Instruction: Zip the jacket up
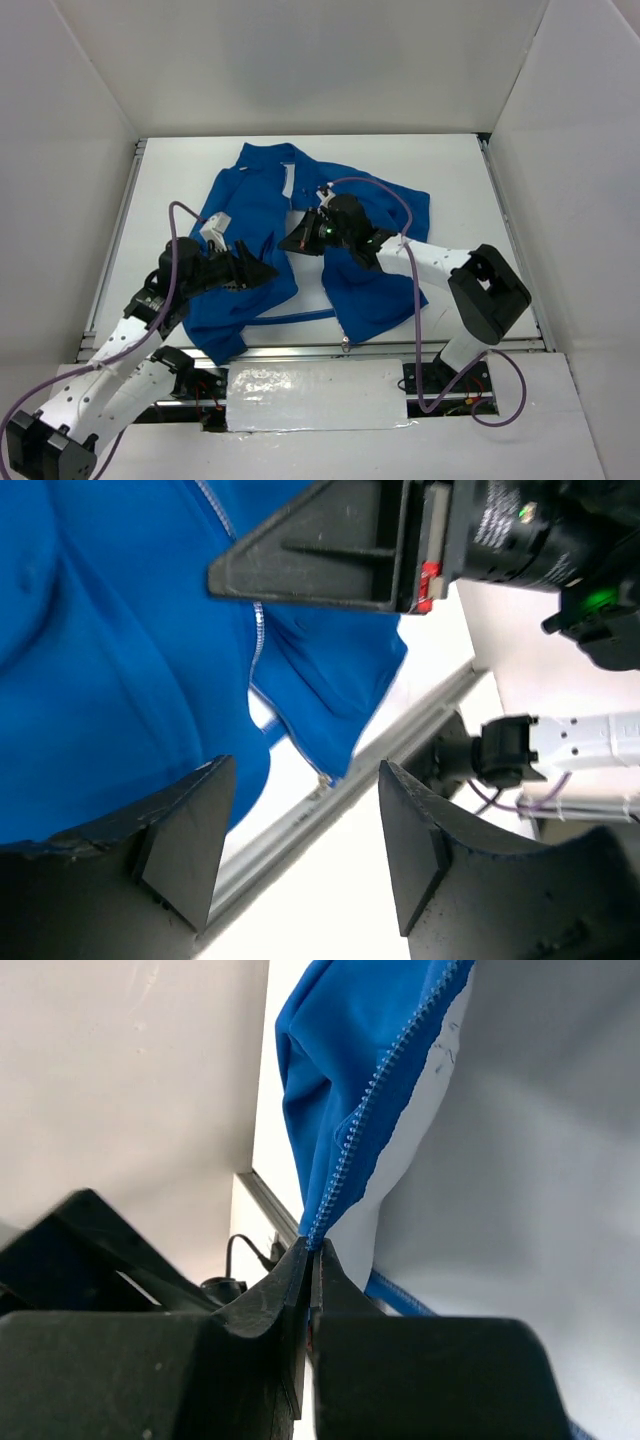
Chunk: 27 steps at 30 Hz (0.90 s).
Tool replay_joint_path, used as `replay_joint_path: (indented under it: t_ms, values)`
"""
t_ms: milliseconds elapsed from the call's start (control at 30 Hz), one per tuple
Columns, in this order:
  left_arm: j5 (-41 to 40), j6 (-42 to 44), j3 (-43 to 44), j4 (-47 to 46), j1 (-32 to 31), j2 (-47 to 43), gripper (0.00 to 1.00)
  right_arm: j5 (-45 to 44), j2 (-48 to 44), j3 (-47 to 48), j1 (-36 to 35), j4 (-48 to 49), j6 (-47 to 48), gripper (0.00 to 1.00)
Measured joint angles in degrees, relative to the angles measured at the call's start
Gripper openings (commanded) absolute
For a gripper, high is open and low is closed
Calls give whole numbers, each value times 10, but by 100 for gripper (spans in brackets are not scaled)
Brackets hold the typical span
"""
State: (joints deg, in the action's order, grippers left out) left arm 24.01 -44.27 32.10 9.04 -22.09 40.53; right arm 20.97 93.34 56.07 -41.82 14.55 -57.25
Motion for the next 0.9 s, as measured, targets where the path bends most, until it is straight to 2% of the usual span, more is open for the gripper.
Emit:
replay_joint_path:
  t_ms: [333,500,767,800,833,867,900]
  values:
    - [-63,-24,-11,-17,-89,62,73,-1,-43,-22,-4,11,-27,0]
    - [-104,-24,-14,-16,-105,83,76,9,-48,-23,-11,17,-31,0]
    - [-155,-23,-17,-16,-111,101,76,13,-49,-32,-37,30,-34,0]
    - [-160,-23,-20,-18,-111,103,75,13,-49,-32,-40,30,-35,0]
    - [-165,-24,-24,-20,-111,103,70,13,-49,-32,-43,30,-35,0]
    - [-168,-24,-27,-21,-111,103,56,13,-49,-32,-47,30,-36,4]
    - [-173,-23,-32,-23,-111,103,53,13,-49,-32,-50,31,-37,9]
